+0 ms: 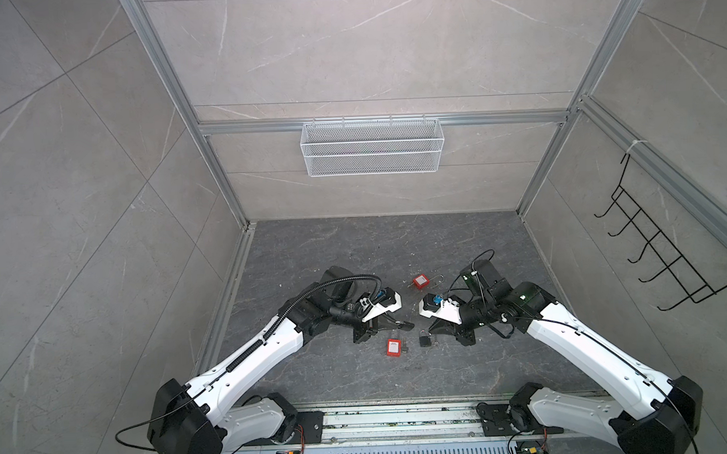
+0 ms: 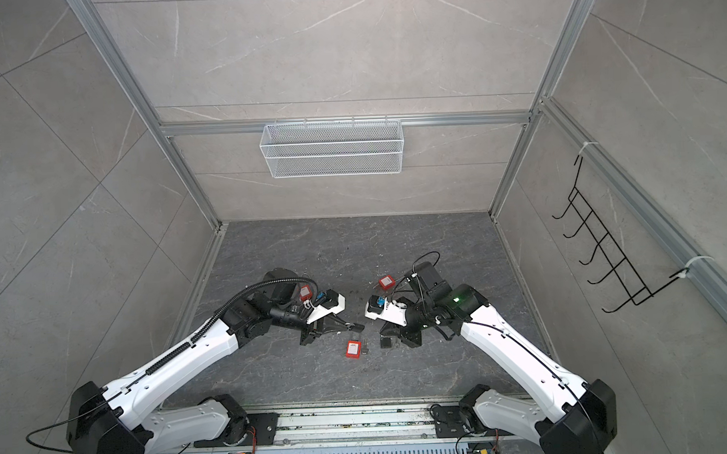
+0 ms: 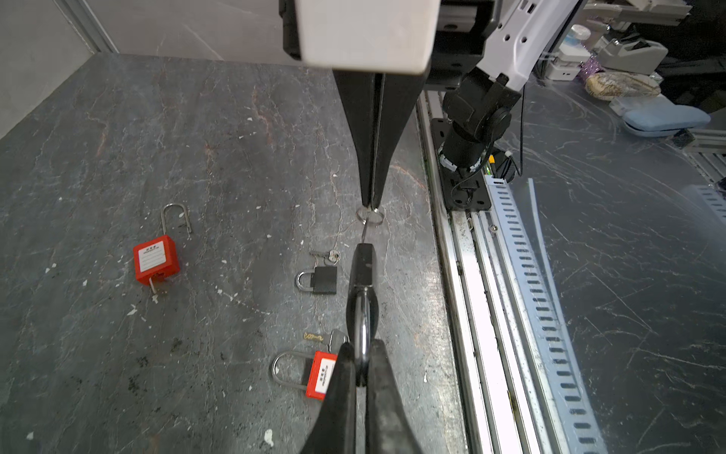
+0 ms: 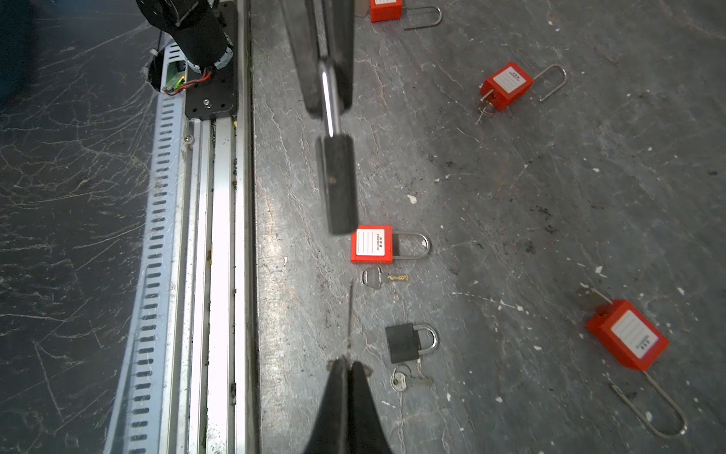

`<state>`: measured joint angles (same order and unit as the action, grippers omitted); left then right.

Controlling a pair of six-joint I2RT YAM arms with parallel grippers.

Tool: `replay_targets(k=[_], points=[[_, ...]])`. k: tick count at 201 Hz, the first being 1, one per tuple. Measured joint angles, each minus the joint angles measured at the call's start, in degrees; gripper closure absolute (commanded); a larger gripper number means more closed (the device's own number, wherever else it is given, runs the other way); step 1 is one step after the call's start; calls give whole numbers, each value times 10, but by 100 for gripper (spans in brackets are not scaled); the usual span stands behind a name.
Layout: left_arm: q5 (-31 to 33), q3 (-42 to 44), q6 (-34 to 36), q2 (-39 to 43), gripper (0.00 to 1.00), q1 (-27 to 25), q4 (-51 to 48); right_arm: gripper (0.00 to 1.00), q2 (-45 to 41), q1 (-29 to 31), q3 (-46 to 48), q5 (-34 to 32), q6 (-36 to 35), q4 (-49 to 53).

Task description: Lock with the key

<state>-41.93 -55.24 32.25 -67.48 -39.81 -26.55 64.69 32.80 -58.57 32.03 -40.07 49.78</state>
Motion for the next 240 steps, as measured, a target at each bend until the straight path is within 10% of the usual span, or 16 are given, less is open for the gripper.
replay_targets(k=[96, 240], points=[[160, -84, 154, -70, 100, 19, -322, 100, -64, -3, 85, -55, 92, -101], [253, -91, 205, -292, 100, 16, -350, 100, -20, 73, 106, -163, 298, -209]])
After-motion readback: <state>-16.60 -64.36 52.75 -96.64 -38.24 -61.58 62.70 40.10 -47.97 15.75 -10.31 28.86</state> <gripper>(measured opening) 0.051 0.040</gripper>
